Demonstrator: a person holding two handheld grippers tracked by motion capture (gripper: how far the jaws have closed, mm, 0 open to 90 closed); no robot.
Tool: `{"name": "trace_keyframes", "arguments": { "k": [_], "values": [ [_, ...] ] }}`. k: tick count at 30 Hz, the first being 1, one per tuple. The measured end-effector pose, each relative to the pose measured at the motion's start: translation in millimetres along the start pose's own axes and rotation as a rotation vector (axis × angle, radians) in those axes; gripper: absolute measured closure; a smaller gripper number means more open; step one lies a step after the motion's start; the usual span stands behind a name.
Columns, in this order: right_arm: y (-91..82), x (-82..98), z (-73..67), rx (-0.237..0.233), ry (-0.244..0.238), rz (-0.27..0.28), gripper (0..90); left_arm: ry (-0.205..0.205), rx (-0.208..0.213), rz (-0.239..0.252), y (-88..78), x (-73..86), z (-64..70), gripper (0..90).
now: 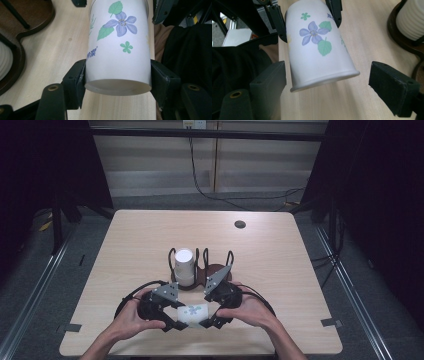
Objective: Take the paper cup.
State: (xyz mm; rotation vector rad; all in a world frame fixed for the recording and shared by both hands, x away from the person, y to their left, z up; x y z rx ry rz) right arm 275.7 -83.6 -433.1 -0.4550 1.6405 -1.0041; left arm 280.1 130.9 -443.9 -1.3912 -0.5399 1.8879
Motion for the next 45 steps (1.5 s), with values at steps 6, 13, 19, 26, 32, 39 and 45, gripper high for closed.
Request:
{"name": "trace_keyframes", "arguments": {
  "k": [6, 13, 19, 26, 32, 39, 45],
  "values": [
    [-5.0, -0.1, 3.1, 0.015, 0.015, 0.027, 13.8, -0.011, -0.021, 0.023, -6.0, 1.5, -1.3, 37.0],
    [-11.5, 4.8, 2.7, 0.055, 0.049, 0.047, 13.6, 0.002, -0.048, 0.038, -13.4, 5.6, 0.2, 36.9],
    [-10.1, 16.0, 2.8, 0.088, 0.094, 0.087, 13.6, 0.001, -0.054, 0.028, -13.4, 8.4, -0.2, 36.7],
    [-11.6, 16.1, 1.8, 0.08, 0.109, 0.146, 13.5, 0.003, -0.067, 0.08, -18.7, 10.3, -0.9, 36.7],
    [-16.6, 17.6, 4.0, 0.079, 0.132, 0.222, 13.5, 0.014, -0.076, 0.099, -20.0, 13.2, 0.3, 36.6],
    [-15.5, 20.9, 4.5, 0.078, 0.145, 0.238, 13.5, 0.026, -0.07, 0.157, -21.5, 16.1, 3.1, 36.6],
    [-16.5, 21.6, 4.3, 0.063, 0.163, 0.272, 13.5, 0.031, -0.073, 0.18, -23.5, 18.2, 3.6, 36.6]
  ]
}}
Point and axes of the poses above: each handheld gripper's, and its own axes: y roughly forward along the jaws, x roughly out of its underside, z roughly to its right, the point moved 1 cm from there along y, roughly forward along the jaws, and after that the axes turned 12 degrees about x, right-handed, at the moved point
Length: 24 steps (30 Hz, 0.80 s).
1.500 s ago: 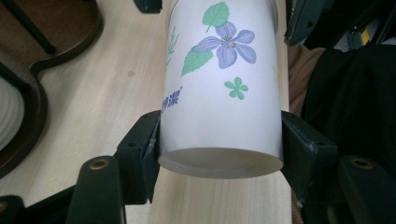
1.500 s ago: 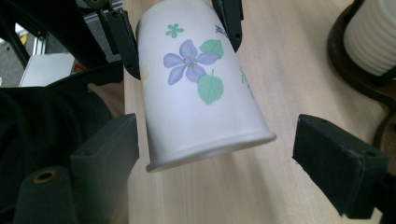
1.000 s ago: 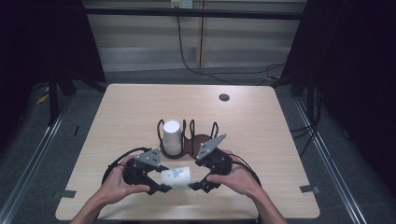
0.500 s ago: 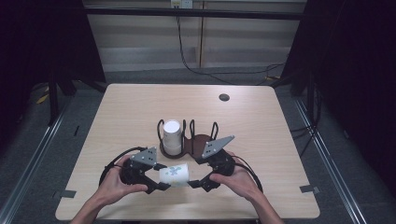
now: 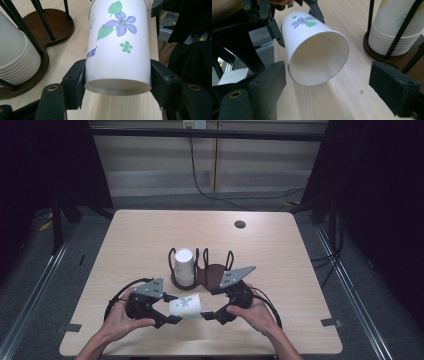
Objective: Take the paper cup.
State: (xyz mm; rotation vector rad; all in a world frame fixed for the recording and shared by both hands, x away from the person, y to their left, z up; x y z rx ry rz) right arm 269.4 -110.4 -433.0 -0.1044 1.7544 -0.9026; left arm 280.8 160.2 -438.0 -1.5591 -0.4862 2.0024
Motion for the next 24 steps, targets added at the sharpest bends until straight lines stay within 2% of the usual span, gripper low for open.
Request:
{"name": "trace_keyframes", "arguments": {
  "k": [2, 12, 14, 15, 18, 24],
  "values": [
    [-2.7, 0.1, 0.6, -0.011, 0.016, 0.039, 13.5, 0.004, -0.003, 0.028, -0.9, 0.8, 0.3, 36.6],
    [-5.9, 2.9, -0.4, -0.042, 0.026, 0.114, 13.4, 0.016, -0.007, 0.052, 1.5, 0.4, 2.5, 36.6],
    [-5.6, 5.7, -0.3, -0.047, 0.028, 0.122, 13.4, 0.018, 0.003, 0.082, 1.1, 0.3, 3.0, 36.4],
    [-5.6, 5.7, -0.3, -0.047, 0.028, 0.122, 13.4, 0.018, 0.003, 0.082, 1.1, 0.3, 3.0, 36.4],
    [-4.9, 8.2, -0.7, -0.06, 0.032, 0.167, 13.4, 0.028, 0.002, 0.102, -0.4, -0.1, 4.0, 36.4],
    [-3.9, 8.2, -1.8, -0.085, 0.04, 0.188, 13.4, 0.038, -0.011, 0.134, -1.3, -0.4, 5.6, 36.4]
  ]
}}
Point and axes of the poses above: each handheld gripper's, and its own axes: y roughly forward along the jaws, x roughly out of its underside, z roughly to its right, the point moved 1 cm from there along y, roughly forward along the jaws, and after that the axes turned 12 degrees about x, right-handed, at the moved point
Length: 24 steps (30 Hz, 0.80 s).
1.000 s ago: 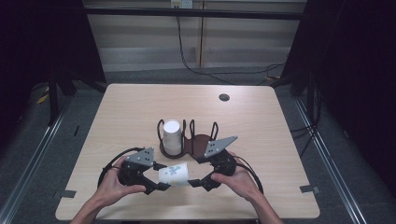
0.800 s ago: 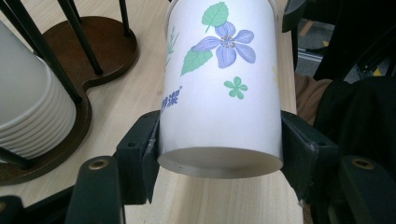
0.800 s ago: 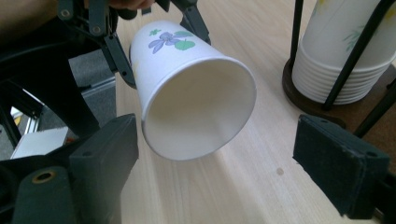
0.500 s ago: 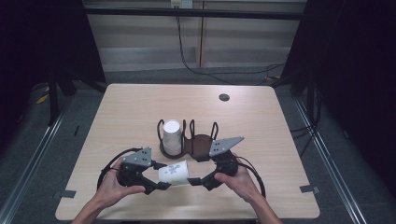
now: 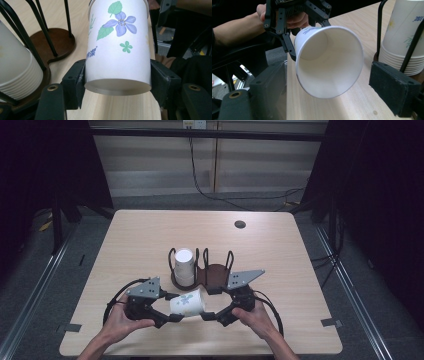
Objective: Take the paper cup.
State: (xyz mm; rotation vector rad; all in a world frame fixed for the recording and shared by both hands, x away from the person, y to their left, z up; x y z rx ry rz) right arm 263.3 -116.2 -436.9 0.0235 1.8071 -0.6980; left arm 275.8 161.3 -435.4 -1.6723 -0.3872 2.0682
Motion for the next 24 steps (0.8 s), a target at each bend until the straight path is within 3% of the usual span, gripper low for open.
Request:
{"name": "trace_keyframes", "arguments": {
  "k": [12, 24],
  "values": [
    [-0.7, -3.1, 1.3, -0.015, 0.005, 0.077, 13.3, 0.016, 0.004, 0.038, 7.0, -0.9, 4.8, 36.4],
    [6.2, -1.4, 1.5, -0.04, 0.018, 0.049, 19.1, 0.016, 0.0, 0.062, 9.2, 0.6, 5.3, 36.4]
  ]
}}
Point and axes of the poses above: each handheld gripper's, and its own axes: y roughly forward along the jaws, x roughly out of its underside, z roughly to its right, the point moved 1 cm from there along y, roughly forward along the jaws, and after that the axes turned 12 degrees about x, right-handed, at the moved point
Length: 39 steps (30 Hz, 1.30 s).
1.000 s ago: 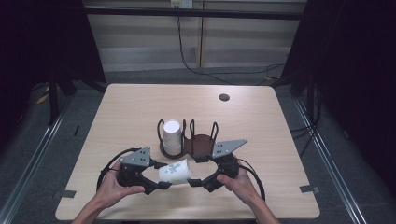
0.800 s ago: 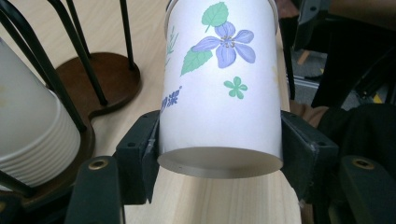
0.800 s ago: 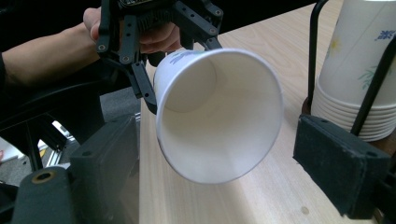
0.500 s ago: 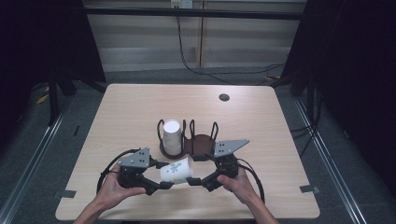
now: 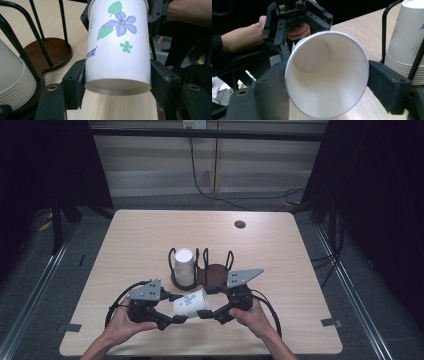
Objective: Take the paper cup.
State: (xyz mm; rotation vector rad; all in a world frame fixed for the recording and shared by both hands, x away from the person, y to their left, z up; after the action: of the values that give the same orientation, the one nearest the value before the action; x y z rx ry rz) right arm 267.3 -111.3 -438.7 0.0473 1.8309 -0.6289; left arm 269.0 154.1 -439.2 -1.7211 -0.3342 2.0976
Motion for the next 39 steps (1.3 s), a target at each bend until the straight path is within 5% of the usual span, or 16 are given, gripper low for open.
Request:
{"name": "trace_keyframes", "arguments": {
  "k": [18, 34, 39],
  "values": [
    [3.7, -0.1, 2.0, -0.016, 0.0, -0.014, 23.9, -0.026, 0.021, 0.005, 0.3, 2.2, -3.5, 35.9],
    [0.6, -2.2, 2.6, 0.002, -0.005, -0.022, 26.7, -0.064, -0.022, -0.017, -1.1, 2.3, -3.6, 23.5],
    [-3.0, -2.6, 4.1, 0.021, 0.004, -0.026, 27.0, -0.119, -0.055, -0.019, -4.0, 8.4, -5.0, 18.1]
  ]
}}
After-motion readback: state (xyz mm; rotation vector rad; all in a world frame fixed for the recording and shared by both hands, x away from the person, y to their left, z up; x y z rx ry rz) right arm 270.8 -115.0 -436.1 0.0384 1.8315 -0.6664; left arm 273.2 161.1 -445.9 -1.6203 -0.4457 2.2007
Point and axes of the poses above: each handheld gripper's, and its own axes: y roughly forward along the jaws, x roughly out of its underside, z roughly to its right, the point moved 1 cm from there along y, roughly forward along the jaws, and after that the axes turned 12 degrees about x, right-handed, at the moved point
